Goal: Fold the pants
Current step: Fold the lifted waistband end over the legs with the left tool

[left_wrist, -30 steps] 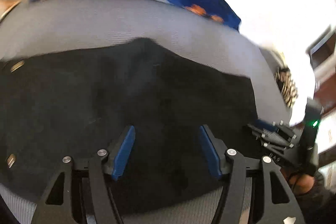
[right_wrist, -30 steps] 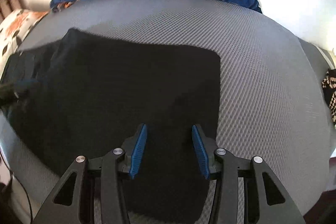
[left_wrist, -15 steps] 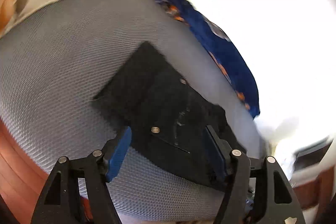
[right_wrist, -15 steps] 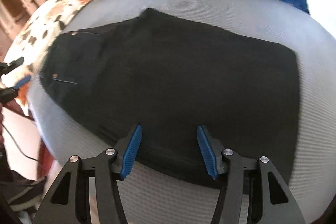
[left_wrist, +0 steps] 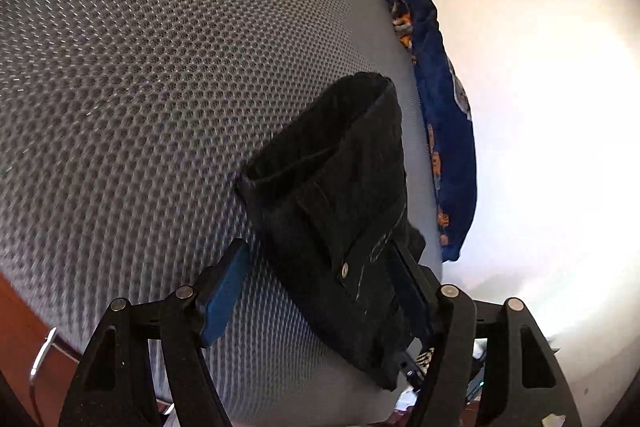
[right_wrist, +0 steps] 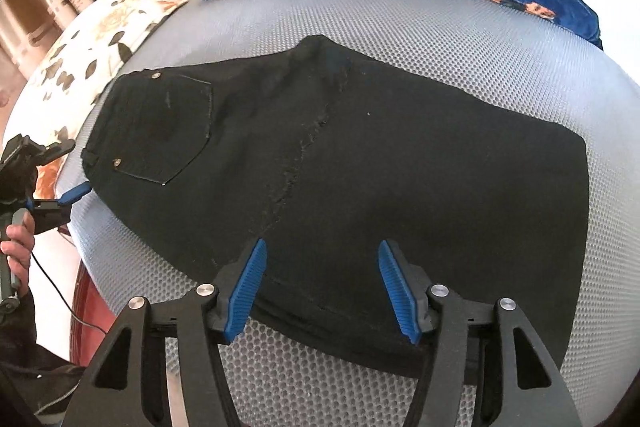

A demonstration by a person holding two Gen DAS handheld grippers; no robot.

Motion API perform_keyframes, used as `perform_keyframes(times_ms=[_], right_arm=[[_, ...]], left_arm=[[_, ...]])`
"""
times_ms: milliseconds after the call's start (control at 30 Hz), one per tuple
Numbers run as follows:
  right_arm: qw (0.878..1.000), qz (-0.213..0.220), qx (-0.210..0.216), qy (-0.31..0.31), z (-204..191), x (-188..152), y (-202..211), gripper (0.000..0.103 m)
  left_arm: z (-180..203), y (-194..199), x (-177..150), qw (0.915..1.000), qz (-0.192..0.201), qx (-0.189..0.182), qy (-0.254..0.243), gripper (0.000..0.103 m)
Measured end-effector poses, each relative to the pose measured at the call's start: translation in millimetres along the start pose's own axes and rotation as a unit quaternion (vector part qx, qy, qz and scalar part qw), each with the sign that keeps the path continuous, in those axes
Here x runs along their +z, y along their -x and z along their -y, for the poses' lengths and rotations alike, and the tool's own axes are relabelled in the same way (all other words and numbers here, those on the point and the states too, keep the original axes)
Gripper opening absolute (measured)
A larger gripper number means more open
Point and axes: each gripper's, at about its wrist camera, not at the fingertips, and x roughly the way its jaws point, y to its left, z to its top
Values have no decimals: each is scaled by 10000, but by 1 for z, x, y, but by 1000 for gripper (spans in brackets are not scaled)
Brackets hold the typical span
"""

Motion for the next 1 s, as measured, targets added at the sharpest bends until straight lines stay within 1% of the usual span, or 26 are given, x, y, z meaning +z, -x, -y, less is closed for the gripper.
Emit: perform_keyframes(times_ms=[67,167,300,433,533,667,733,800,867,933,967,1000], right_arm=[[10000,-32,-21,-26,-1,0,-3,60],[9999,-81,-72,-61,-3,1,-7,60],[9998,-132,-112,-124,-3,2,-12,60],[9994,-223,-121,-251,-4,4,-21,60],[9993,-247,-190,-223,-8,4,-26,60],[9993,-256,-238,-151,-15,4,-29,66],[9993,-245,-263,-118,-17,4,-31,68],[9994,-221,-252,-115,-19,4,-32,72],[9994,-207,-239,-115,-20,4,-33,74],[9995,-192,-239,-122,-20,4,-34,76],[9995,-183,-250,-117,-21,4,-34,77],[9994,-174,-267,-103,-21,4,-34,77]], left_arm=[[-4,-5,6,10000,2,69,-45,65],[-10,-7,13,9998,-17,-179,-41,65],[-14,-8,23,9992,0,-396,-61,66],[-7,-14,36,9985,-2,-468,-283,66],[1,-16,40,9969,88,-486,-613,66],[7,-15,37,9946,176,-358,-961,66],[9,-15,36,9941,244,-304,-1010,66],[13,-17,33,9929,350,-162,-1129,66],[20,-19,25,9886,486,67,-1422,66],[23,-18,18,9851,620,250,-1583,65],[24,-17,16,9841,652,312,-1624,63],[24,-17,14,9830,681,406,-1658,54]])
